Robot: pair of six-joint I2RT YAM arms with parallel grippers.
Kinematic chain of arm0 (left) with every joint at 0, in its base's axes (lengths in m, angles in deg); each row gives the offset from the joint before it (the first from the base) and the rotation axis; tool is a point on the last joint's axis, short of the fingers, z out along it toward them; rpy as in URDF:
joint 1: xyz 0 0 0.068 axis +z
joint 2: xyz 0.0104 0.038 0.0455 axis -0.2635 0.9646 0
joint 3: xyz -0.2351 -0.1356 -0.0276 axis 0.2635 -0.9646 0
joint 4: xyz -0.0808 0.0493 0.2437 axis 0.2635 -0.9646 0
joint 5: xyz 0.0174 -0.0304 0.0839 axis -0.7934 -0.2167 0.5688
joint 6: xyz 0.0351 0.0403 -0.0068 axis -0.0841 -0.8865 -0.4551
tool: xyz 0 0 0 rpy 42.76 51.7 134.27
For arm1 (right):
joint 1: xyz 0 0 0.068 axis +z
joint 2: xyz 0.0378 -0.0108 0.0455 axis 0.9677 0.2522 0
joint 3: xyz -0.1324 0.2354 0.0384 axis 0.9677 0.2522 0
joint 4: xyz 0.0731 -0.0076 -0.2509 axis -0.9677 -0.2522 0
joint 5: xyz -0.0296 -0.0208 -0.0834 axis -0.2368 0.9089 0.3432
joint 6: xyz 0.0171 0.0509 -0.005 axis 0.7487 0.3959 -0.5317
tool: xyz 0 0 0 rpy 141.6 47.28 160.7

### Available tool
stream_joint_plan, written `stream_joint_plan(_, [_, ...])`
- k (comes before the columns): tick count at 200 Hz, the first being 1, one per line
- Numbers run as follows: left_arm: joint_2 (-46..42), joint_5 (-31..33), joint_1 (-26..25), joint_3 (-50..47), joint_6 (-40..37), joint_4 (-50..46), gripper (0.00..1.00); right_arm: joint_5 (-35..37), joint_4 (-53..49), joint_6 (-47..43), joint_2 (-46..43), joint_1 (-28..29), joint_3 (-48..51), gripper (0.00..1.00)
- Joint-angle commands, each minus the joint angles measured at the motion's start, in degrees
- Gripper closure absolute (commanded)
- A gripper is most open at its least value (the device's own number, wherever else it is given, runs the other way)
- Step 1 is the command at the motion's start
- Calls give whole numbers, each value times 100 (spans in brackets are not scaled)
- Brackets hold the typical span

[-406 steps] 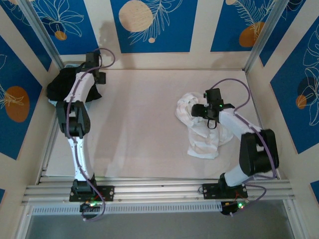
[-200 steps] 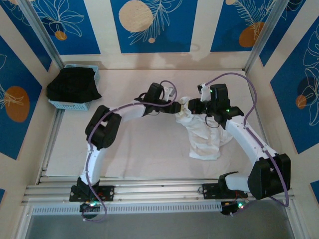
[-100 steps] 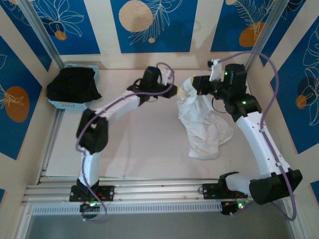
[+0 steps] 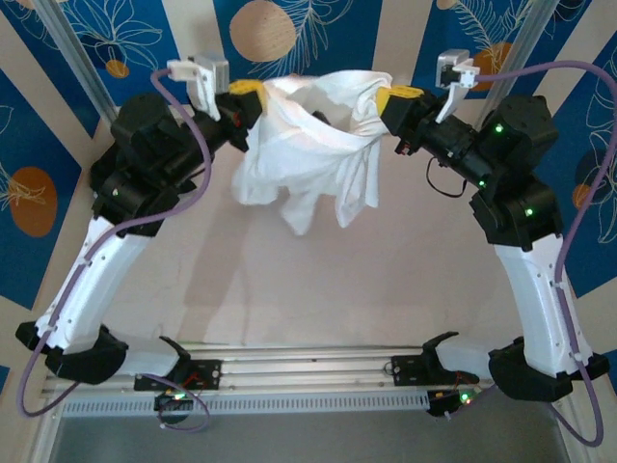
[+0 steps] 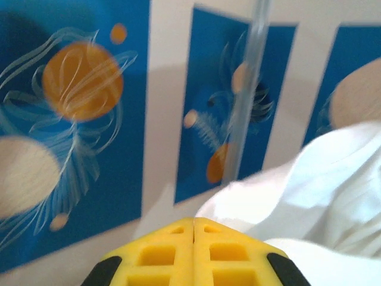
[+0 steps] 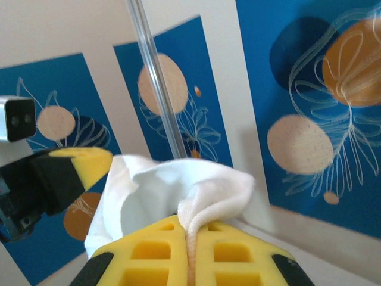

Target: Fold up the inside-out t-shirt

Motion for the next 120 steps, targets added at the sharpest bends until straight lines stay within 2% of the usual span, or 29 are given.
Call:
stream_joint_plan(1, [-53, 1147, 34, -750, -433, -453, 100, 444, -657, -349, 160, 20, 300, 94])
stream_joint_plan(15, [-132, 1437, 47, -931, -573, -530, 100, 452, -728, -478, 102, 24, 640, 93])
stream_joint_plan(32, [-51, 1451, 57, -961, -649, -678, 100, 162, -753, -610, 84, 50, 862, 93])
stream_joint_plan(54, [44, 1071, 47, -1216, -509, -851, 100, -76, -933, -714, 36, 109, 1074, 93])
stream_joint_plan(78, [203, 702, 51, -1985, -186, -432, 100, 246, -896, -624, 44, 56, 1701, 92])
stream_joint_plan(96, [817, 625, 72, -2067, -70, -114, 100, 296, -715, -365, 456, -227, 2016, 92])
stream_joint_plan(120, [2076, 801, 242, -1483, 131, 72, 100, 510, -349, -182, 1366, -687, 1974, 92])
